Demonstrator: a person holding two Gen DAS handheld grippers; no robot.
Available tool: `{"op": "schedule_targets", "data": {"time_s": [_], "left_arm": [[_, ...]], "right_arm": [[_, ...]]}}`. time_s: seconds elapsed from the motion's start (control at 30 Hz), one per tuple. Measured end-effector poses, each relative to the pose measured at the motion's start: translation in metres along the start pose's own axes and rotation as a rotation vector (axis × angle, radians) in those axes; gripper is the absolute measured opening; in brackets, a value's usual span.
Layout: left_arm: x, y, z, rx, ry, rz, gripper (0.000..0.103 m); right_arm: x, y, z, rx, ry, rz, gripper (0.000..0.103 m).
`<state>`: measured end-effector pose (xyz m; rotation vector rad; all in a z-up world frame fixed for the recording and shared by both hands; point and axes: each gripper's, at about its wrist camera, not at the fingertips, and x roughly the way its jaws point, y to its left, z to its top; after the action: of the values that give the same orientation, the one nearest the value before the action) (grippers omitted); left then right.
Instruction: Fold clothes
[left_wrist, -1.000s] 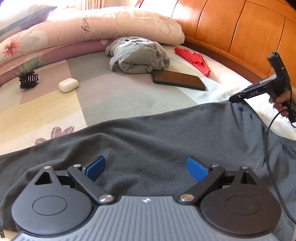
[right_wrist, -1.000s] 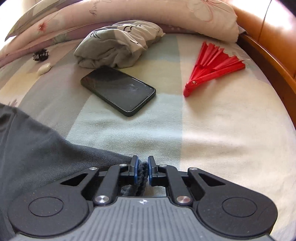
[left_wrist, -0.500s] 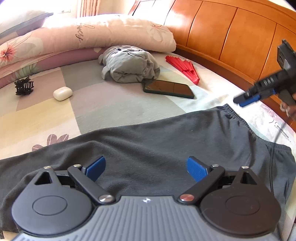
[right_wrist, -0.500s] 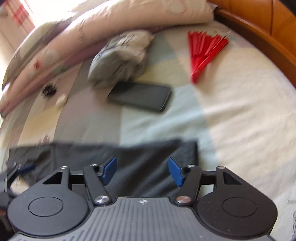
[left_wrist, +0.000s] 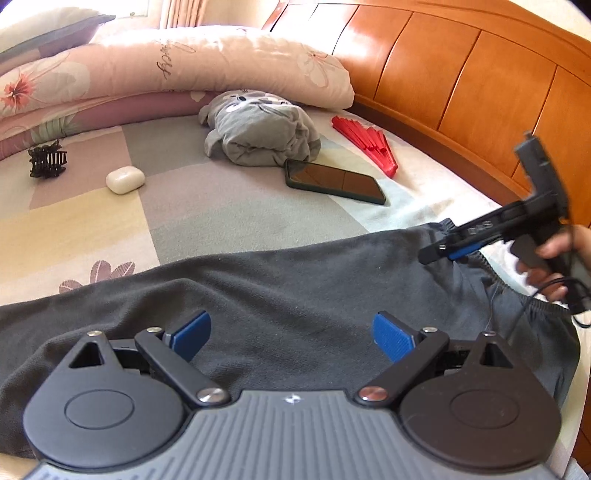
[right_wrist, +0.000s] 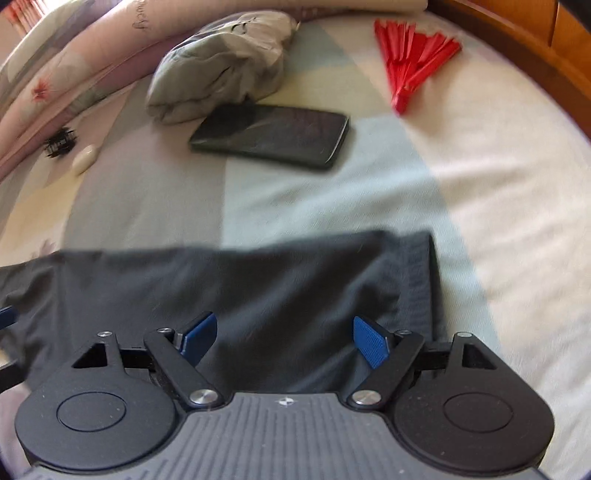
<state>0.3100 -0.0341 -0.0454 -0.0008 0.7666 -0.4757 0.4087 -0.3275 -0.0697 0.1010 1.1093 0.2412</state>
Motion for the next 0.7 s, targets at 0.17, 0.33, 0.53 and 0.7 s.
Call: {"op": "schedule_targets", "data": {"time_s": [0.17,0.33,0.53,0.7], "left_arm": [[-0.005,-0.003,0.001,0.008,-0.019,-0.009,0.095],[-0.008,-0.004,0.003,0.004,-0.024,-0.028,0.095],[-0.014,-0.008,0.003,0.01,-0.04,-0.07,0.095],[-0.014,-0.011,0.004,0.009,-0.04,-0.087,0.095]], "right_arm": [[-0.011,-0.003,0.0,0.086,-0.01,-0.015,0.085],[-0.043,0.013,-0.032,0.061,0.014,-0.01,0.087],[-0.078,0.034,-0.092,0.009,0.027,0.068,0.097],[-0.097,0.045,-0.136,-0.002,0.043,0.118,0.098]]}}
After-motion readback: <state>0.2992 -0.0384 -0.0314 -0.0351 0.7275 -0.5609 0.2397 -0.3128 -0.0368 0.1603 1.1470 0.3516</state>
